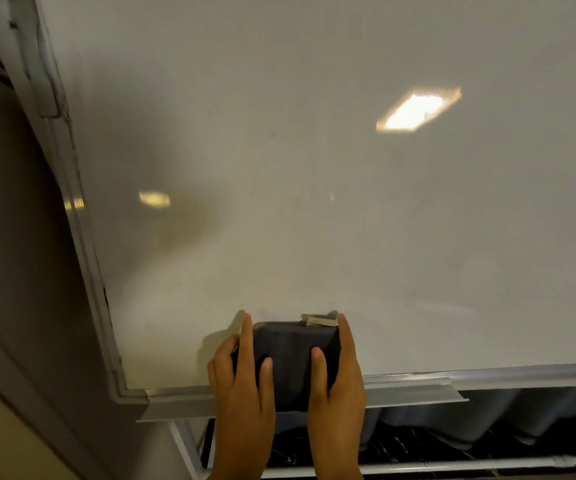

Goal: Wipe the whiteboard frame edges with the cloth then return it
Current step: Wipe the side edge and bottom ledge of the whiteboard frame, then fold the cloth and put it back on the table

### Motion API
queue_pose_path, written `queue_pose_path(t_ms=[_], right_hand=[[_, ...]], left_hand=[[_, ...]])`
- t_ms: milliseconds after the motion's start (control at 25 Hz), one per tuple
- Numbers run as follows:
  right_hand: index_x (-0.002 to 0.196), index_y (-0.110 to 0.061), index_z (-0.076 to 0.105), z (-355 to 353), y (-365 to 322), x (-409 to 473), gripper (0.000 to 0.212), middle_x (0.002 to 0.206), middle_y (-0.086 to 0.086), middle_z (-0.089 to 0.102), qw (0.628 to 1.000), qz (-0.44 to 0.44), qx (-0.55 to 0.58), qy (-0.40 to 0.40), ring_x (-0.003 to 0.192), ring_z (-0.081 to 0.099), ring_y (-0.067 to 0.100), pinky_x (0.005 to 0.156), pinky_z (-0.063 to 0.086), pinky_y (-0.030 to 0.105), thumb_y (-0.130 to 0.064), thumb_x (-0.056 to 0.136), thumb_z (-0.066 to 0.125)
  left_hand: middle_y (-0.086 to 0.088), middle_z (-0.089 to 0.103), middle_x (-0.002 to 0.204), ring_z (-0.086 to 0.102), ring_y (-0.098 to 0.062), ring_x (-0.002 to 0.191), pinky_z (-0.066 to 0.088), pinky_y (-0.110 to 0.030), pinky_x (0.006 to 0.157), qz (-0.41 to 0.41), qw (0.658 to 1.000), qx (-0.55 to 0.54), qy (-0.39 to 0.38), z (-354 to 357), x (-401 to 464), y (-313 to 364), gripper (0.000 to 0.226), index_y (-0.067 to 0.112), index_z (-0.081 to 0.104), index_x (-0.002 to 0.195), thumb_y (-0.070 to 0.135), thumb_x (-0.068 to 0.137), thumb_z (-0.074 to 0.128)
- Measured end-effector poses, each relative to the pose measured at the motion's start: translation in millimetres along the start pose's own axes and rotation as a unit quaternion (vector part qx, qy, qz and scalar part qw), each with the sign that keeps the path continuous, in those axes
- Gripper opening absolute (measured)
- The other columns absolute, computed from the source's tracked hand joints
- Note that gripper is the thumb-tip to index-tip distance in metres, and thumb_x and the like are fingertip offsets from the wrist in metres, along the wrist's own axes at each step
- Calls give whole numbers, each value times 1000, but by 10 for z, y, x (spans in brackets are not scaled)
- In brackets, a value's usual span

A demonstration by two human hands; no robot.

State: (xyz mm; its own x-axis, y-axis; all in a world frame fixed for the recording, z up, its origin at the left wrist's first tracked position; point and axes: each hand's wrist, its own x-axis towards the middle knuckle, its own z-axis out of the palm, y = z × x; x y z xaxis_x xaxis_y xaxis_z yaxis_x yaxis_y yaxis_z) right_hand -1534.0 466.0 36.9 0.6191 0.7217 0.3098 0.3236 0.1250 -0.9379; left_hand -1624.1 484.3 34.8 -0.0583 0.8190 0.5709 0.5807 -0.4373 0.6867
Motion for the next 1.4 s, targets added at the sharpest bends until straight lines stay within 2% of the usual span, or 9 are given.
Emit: queue_pose_path(t_ms=[120,240,400,560,680,800,1000,1160,1400], right_hand=[[126,-46,35,-165,-167,85,42,98,-35,42,999,-34,-10,11,94,47,-21,71,30,-8,-37,86,47],[113,-58,31,-436,-476,239,36,97,-34,43,998,-56,-23,13,85,49,-16,68,33,-4,-43,83,45],[105,-52,43,-1002,-978,528,37,94,-31,50,993,-111,-43,4,84,49,-14,71,35,-4,-25,86,59],[120,-29,51,-1905,-1609,703,35,105,-8,58,991,-105,-86,1,90,55,4,79,41,11,-30,85,58],[123,-24,50,-2716,-1996,743,37,109,-7,56,983,-127,-128,26,95,53,6,84,43,15,-28,87,56],[126,-28,47,-3703,-2276,634,36,115,-6,54,972,-151,-171,46,99,51,6,89,43,21,-22,90,53],[124,-38,43,-5249,-2486,428,46,113,-8,51,933,-217,-271,94,100,50,6,84,44,12,-8,90,53],[125,-25,51,-6294,-2409,230,43,114,-11,47,906,-227,-334,129,102,46,2,86,32,-3,-3,88,55],[123,-19,55,-7440,-2150,99,41,109,-9,51,887,-207,-369,186,96,48,3,84,33,-4,0,86,56]], left_hand=[[10,43,127,47,2,106,36,-3,86,-3,997,-61,-41,-88,94,126,49,47,17,137,30,95,37],[22,44,105,45,20,97,27,10,79,32,994,-82,-61,-208,264,383,51,43,19,137,26,93,38],[7,46,104,40,23,97,25,10,81,75,986,-103,-110,-361,588,968,47,44,24,131,20,95,40],[5,44,109,37,24,98,26,9,81,149,962,-153,-172,-490,756,1886,45,43,26,129,17,96,41],[3,44,108,44,9,96,27,7,84,219,930,-184,-230,-455,768,2633,45,41,27,129,14,96,42],[2,44,108,46,2,95,29,5,85,284,892,-208,-283,-324,598,3478,46,39,24,132,14,97,41],[7,43,108,45,7,98,32,4,84,342,844,-256,-324,55,5,4735,45,43,28,128,14,97,40],[10,47,104,47,11,99,34,2,87,365,816,-300,-334,426,-576,5488,49,44,34,127,10,94,47],[13,51,101,51,8,96,39,0,83,368,780,-352,-363,1036,-1288,6384,54,41,34,131,8,92,51]])
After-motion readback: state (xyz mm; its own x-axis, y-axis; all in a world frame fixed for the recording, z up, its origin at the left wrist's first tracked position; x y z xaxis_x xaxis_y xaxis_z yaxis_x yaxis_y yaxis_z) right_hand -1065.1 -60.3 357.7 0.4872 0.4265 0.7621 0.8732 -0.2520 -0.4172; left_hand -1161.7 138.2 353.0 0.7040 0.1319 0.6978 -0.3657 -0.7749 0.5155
